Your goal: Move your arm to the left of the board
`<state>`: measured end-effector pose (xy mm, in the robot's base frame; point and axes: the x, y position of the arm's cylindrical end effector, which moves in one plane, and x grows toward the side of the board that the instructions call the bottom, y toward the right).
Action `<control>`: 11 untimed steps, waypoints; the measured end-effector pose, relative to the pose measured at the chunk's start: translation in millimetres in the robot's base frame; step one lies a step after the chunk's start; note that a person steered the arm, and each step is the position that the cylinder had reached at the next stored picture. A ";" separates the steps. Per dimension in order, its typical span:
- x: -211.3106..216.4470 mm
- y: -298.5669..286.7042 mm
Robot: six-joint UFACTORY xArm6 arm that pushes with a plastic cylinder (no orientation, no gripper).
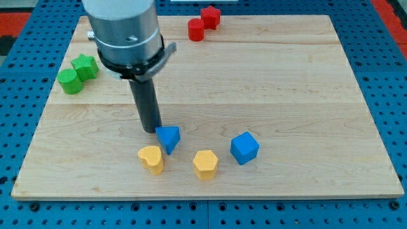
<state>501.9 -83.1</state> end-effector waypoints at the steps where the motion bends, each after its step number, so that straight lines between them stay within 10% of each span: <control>1: 32.2 13.4; 6: -8.5 -8.7; 8: 41.6 -110.7; 9: 28.2 -203.6; 11: -69.1 -193.4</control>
